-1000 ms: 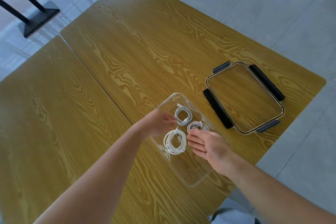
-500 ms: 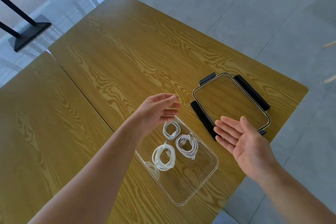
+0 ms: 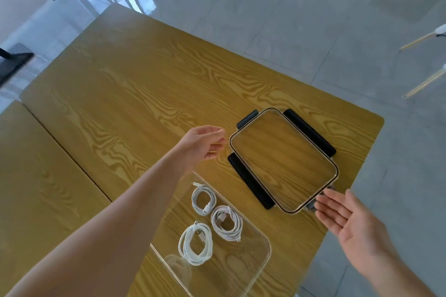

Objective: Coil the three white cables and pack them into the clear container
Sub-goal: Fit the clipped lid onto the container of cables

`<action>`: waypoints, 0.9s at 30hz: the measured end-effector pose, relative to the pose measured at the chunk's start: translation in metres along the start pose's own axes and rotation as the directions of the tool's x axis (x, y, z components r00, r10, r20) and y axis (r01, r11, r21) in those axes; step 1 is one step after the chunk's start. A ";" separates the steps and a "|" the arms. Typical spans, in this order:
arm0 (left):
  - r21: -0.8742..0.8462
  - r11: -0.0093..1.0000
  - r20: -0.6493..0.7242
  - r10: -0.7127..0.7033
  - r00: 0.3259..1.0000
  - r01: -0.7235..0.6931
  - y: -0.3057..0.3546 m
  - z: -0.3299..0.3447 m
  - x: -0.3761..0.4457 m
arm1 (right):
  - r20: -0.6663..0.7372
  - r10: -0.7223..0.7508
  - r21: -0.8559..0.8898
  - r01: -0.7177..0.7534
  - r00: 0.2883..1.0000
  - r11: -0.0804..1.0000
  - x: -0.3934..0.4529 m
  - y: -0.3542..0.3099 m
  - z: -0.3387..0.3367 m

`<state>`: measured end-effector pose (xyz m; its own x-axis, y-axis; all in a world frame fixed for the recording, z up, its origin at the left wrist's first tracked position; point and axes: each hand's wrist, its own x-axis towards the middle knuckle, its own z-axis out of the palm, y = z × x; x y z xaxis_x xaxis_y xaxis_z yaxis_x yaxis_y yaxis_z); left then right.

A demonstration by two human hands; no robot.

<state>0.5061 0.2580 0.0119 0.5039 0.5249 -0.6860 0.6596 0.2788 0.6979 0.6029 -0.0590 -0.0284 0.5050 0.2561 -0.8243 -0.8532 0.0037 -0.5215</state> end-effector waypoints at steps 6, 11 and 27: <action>0.219 0.976 -0.126 0.045 0.991 -0.016 0.009 0.012 0.033 | -0.094 -0.055 -0.125 0.043 0.994 0.991 0.016 0.004 -0.002; 0.347 0.937 -0.150 0.091 0.984 -0.033 0.016 0.030 0.053 | -0.098 -0.114 -0.212 0.092 0.989 0.973 0.027 0.007 0.001; 0.644 0.764 -0.124 0.165 0.978 -0.047 0.008 0.060 0.085 | -0.155 -0.143 -0.301 0.091 0.978 0.949 0.043 0.016 -0.001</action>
<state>0.5875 0.2570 -0.0537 0.5327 0.6596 -0.5302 0.8390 -0.3294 0.4332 0.6107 -0.0485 -0.0723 0.6355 0.1002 -0.7656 -0.7249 -0.2640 -0.6363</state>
